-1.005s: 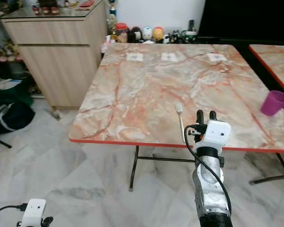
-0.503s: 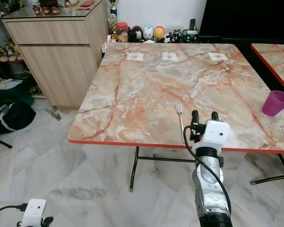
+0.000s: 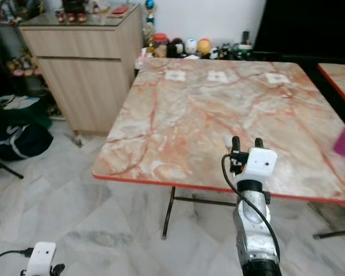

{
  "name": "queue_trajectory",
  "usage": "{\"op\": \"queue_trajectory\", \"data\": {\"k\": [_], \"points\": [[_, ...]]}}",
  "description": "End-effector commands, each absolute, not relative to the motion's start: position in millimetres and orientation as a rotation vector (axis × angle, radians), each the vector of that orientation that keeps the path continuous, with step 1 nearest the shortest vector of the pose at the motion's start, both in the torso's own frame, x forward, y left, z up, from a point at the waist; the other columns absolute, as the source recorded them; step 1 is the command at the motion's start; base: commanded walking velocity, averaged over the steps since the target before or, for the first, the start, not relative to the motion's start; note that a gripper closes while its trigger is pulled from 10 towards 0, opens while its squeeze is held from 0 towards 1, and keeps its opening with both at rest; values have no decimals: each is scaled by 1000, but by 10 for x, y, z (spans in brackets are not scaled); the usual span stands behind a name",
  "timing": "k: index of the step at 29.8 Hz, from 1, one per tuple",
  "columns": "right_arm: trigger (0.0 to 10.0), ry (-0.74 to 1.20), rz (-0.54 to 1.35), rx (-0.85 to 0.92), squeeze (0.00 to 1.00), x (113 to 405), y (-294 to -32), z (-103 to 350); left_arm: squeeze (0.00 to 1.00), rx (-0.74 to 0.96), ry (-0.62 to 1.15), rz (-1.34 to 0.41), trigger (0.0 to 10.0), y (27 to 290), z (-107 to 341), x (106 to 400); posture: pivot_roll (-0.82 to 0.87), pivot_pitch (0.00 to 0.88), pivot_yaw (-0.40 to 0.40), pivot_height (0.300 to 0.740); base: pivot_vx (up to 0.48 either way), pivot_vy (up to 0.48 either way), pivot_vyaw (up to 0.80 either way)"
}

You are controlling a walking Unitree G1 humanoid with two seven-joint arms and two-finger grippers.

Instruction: Setting the table

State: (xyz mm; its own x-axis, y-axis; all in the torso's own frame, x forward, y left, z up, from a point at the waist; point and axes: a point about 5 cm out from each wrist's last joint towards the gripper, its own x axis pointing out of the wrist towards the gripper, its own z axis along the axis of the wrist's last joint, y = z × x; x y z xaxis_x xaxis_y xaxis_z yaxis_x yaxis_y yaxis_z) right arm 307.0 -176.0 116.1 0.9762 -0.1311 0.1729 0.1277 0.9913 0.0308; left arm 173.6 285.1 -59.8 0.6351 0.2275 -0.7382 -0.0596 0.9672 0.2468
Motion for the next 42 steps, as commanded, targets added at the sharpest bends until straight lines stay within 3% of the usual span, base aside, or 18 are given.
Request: {"op": "queue_trajectory", "data": {"k": [1, 8, 18, 30, 42], "points": [[10000, -157, -157, 2, 0, 3060, -1864, 1137, 0, 196, 867, 155, 10000, 2816, -599, 1767, 100, 7, -9, 740, 356, 0, 0], [10000, -152, -154, 0, 0, 3063, -1859, 1131, 0, 194, 868, 155, 10000, 2815, -600, 1768, 101, 6, -9, 740, 346, 0, 0], [10000, -5, -96, -35, 0, 3073, -1782, 934, 0, 195, 871, 153, 10000, 2812, -601, 1768, 99, 6, -9, 740, 0, 0, 0], [10000, 232, 102, 72, 0, 2999, -1448, 593, 0, 196, 869, 153, 10000, 2814, -599, 1770, 100, 5, -9, 740, 0, 0, 0], [10000, 298, -2, 87, 0, 2971, -1480, 502, 0, 195, 869, 150, 10000, 2809, -601, 1771, 99, 6, -9, 740, 0, 0, 0]]}}
